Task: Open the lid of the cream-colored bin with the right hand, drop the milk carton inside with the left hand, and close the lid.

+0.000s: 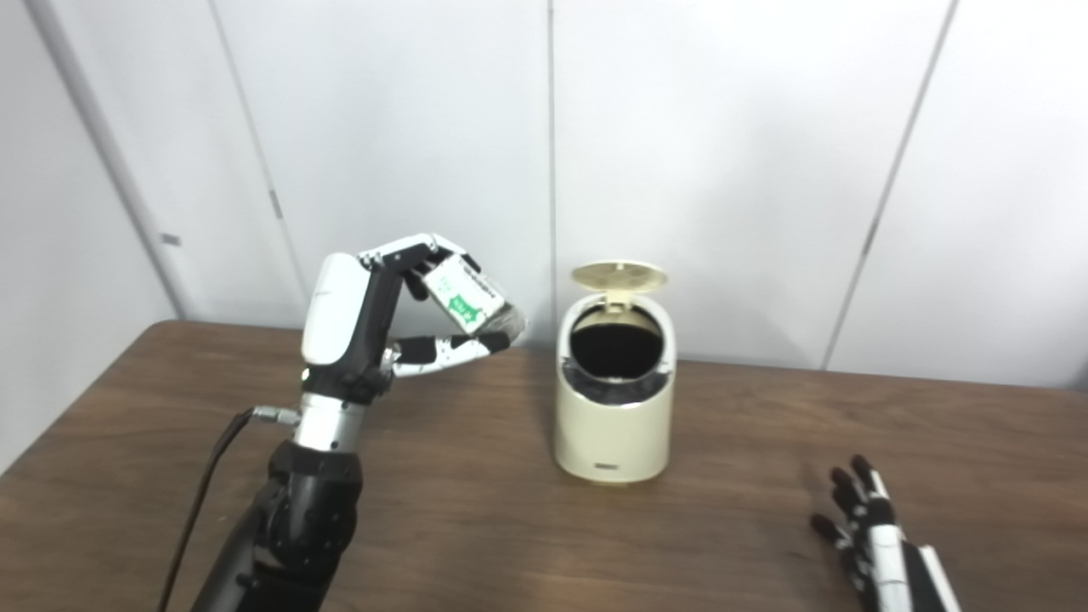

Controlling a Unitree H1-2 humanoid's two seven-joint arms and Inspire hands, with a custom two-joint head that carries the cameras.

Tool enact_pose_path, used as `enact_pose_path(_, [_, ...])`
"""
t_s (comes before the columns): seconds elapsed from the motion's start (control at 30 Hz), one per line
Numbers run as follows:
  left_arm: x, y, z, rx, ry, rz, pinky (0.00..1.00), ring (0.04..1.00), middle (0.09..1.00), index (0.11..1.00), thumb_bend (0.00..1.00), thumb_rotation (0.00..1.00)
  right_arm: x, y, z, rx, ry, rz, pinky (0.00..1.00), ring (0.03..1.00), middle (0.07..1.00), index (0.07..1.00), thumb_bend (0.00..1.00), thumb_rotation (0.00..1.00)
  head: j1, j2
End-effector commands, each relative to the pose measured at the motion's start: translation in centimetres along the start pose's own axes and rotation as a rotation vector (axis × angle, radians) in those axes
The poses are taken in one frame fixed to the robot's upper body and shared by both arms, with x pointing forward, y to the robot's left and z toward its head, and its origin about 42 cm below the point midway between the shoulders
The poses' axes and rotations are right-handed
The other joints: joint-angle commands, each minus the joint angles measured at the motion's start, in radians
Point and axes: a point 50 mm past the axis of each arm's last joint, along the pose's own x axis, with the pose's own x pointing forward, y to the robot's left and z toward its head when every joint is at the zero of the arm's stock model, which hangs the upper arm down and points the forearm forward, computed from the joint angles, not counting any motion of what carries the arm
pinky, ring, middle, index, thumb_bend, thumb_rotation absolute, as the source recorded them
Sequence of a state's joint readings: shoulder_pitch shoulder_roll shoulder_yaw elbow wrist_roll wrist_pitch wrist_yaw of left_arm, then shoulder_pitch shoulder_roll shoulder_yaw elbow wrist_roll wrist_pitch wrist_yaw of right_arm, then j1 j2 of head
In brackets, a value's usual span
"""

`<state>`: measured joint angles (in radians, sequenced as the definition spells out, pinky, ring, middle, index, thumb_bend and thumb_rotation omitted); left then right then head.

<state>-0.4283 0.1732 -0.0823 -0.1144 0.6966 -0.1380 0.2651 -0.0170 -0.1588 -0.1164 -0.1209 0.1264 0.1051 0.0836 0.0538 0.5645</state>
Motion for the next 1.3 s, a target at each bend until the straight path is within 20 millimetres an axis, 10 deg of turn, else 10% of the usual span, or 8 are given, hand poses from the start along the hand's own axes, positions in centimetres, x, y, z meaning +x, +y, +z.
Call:
enact_pose_path(0.0, [2.8,0.8,2.0,-0.018,-0.107,0.084,0.33,0.432,0.515,0.52,0.47,0.0,0.7,0.5,1.0,-0.004,-0.072,0.002,0.87,0.958,0.947,0.993,0.58,1.0,-0.002,0.001])
enact_pose_path(0.5, [4.3,-4.1,4.4,-0.18,-0.138,0.045,0.35,0.444,0.519,0.507,0.47,0.0,0.6,1.7,0.8,-0.033,-0.068,-0.021,0.83,0.932,0.918,0.97,0.62,1.0,-0.05,0.007])
enact_pose_path(1.27, [4.1,-9.2,1.1,-0.221,-0.074,0.014,0.35,0.436,0.525,0.502,0.47,0.0,0.5,1.9,0.7,-0.011,-0.063,-0.01,0.85,0.943,0.923,0.979,0.63,1.0,-0.061,0.008])
